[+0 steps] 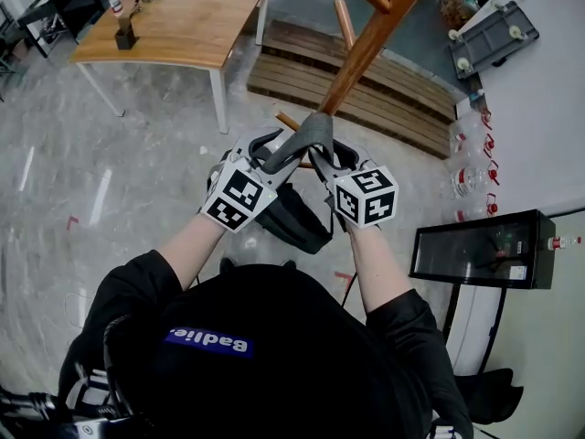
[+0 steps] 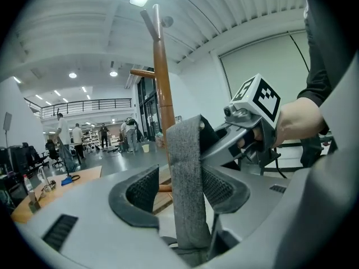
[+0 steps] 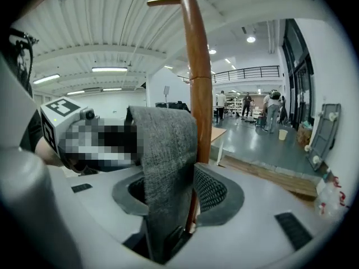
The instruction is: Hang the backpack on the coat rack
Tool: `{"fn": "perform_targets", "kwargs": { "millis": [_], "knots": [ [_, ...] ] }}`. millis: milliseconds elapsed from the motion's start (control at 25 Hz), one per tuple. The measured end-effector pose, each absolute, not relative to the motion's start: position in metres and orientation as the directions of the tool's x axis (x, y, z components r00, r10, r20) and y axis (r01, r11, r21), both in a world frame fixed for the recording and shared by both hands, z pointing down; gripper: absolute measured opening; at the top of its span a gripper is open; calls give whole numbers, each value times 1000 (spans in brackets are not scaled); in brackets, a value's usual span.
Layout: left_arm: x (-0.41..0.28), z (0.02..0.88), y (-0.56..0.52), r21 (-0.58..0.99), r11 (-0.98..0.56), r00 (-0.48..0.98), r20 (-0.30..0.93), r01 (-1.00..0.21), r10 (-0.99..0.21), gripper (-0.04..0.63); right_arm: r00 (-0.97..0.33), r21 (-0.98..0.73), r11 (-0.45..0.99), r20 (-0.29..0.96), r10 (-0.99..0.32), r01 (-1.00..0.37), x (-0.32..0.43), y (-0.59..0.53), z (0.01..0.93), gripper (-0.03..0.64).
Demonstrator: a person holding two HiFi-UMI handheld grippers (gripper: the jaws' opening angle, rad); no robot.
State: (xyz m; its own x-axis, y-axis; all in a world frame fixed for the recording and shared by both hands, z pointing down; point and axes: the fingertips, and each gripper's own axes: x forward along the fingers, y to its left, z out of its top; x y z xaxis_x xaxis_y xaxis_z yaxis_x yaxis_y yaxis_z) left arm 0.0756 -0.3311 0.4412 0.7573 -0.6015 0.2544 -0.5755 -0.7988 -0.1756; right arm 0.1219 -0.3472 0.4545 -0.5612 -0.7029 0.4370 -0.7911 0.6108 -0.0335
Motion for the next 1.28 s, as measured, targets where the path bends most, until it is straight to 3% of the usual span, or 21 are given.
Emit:
{"fn": "perform_targets", "kwargs": {
  "millis": [440,800,1280],
  "knots": [
    [65,420,-310,-219,-809,789,190,-546,-584,238,-482,114,572,419,-769,-813,125,-332,454,204],
    [50,411,-289,-177,-848,838,147,-500,-525,238,-478,65,535,369,-797,-842,133,-318,451,218],
    [43,421,-231,-195,-727,694,217,-659,-687,238,-610,-18,643,336,-718,-766,149,-309,461,218]
  ]
}}
